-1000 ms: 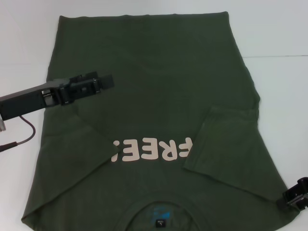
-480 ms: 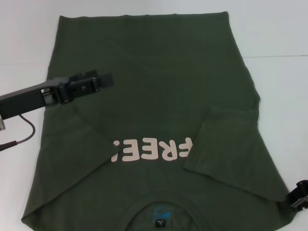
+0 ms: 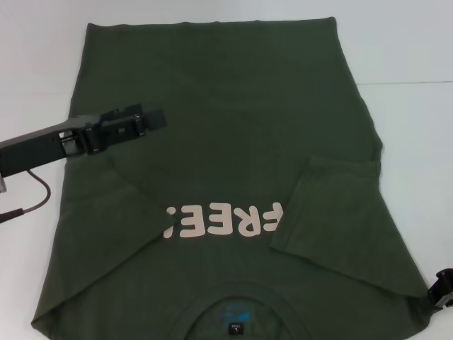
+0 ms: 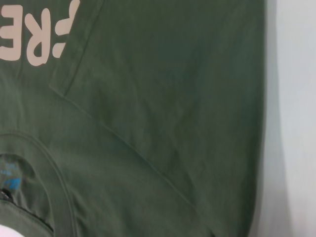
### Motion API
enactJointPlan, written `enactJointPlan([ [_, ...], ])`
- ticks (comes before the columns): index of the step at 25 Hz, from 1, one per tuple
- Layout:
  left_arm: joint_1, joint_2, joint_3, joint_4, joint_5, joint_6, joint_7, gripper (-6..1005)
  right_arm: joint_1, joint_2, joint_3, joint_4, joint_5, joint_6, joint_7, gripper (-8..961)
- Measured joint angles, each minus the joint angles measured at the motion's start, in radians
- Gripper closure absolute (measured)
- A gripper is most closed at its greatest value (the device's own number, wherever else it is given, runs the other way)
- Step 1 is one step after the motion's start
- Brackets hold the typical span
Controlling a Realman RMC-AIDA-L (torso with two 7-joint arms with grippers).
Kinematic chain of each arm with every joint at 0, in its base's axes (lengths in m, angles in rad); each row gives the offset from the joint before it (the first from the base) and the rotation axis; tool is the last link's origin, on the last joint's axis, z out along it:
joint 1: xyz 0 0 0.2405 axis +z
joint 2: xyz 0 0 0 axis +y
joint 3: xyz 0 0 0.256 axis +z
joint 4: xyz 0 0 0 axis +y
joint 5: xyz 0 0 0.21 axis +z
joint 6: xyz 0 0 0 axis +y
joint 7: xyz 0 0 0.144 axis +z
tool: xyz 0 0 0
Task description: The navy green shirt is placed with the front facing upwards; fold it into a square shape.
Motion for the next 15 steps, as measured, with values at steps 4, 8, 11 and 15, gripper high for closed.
enactJointPlan([
  [4, 0.004, 0.0, 0.0, 0.004, 0.0, 0.003, -0.004, 92, -0.01, -0.003, 0.018, 0.0, 0.011, 0.002, -0.034, 923],
  [8, 0.018, 0.005, 0.002, 0.036, 0.01, 0.025, -0.051, 93, -0.02, -0.005, 0.054, 0.0, 0.039, -0.006, -0.081, 924],
  [11, 0.045, 0.01, 0.002, 0.108, 0.04, 0.063, -0.12, 94, -0.039, -0.007, 0.075, 0.0, 0.089, -0.01, -0.13, 924],
  [15, 0.088, 0.012, -0.006, 0.213, 0.082, 0.087, -0.241, 96, -0.066, -0.009, 0.084, 0.01, 0.14, 0.0, -0.185, 924],
])
